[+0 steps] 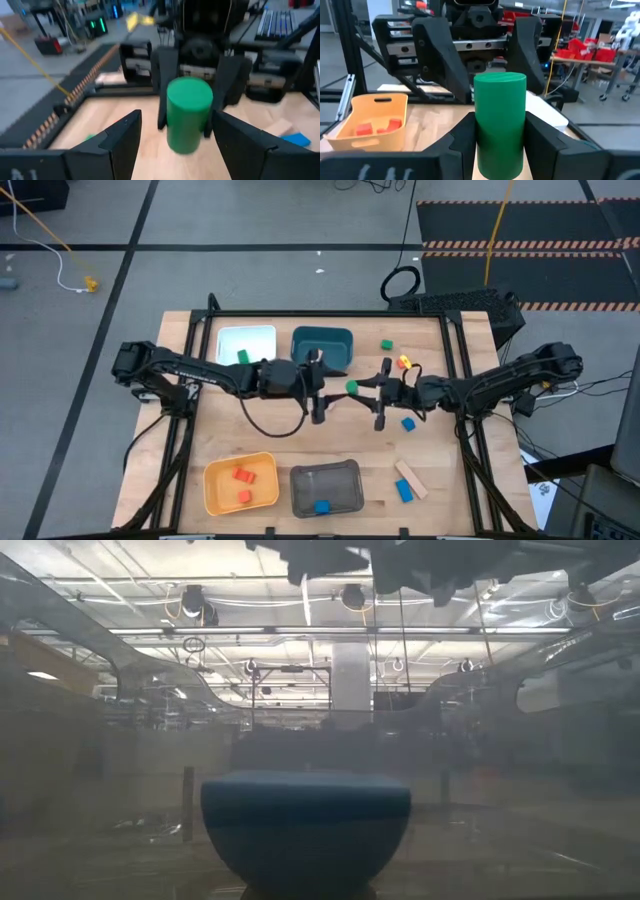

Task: Sort & place blocks by color
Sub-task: Put the bottom green block into the white bin

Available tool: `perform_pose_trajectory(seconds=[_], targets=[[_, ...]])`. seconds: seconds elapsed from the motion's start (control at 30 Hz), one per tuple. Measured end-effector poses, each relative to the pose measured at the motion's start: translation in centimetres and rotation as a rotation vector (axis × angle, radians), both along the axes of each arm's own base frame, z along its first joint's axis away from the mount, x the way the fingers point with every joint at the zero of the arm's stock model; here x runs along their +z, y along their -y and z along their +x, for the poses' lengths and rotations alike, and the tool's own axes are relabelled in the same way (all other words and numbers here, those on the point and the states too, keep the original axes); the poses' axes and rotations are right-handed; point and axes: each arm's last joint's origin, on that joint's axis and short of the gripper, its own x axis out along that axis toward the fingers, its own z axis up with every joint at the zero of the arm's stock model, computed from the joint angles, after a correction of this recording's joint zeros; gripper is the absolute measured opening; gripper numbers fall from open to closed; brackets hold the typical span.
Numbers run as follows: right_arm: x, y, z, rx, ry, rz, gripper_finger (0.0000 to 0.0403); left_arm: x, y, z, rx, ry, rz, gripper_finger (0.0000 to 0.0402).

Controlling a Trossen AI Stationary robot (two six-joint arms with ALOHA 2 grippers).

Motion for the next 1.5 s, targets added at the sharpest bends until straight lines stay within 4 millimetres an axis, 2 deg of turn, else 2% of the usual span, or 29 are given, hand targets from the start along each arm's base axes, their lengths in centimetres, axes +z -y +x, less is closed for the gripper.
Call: perform_pose_trajectory(seconds=[0.43, 0.83, 0.97, 1.23, 1.37, 1.5], targets=[[0.8, -0.2, 0.0, 0.053, 0.085, -0.007, 0.0114, 0.8, 0.3, 0.1, -0.132, 0.086, 0.007, 0.0243], [-0.6, -0.4, 1.7, 0.094, 0.141, -0.004, 0.0114, 1.1, 0.3, 0.2, -0.131, 0.109, 0.009, 0.0243], [-0.3, -0.4, 1.9, 0.090, 0.202, -0.030, 0.0114, 0.9, 0.3, 0.2, -0.131, 0.095, 0.002, 0.0243], [-0.3, -0.4, 1.9, 0.090, 0.205, -0.033, 0.0114, 1.0, 0.3, 0.1, -0.131, 0.096, 0.000, 0.0243], [-0.4, -0.4, 1.9, 0.090, 0.200, -0.019, 0.0114, 1.0, 0.3, 0.1, -0.133, 0.097, 0.003, 0.0216], [-0.4, -0.4, 1.9, 0.089, 0.201, -0.017, 0.0114, 1.0, 0.3, 0.1, -0.131, 0.097, 0.002, 0.0144]])
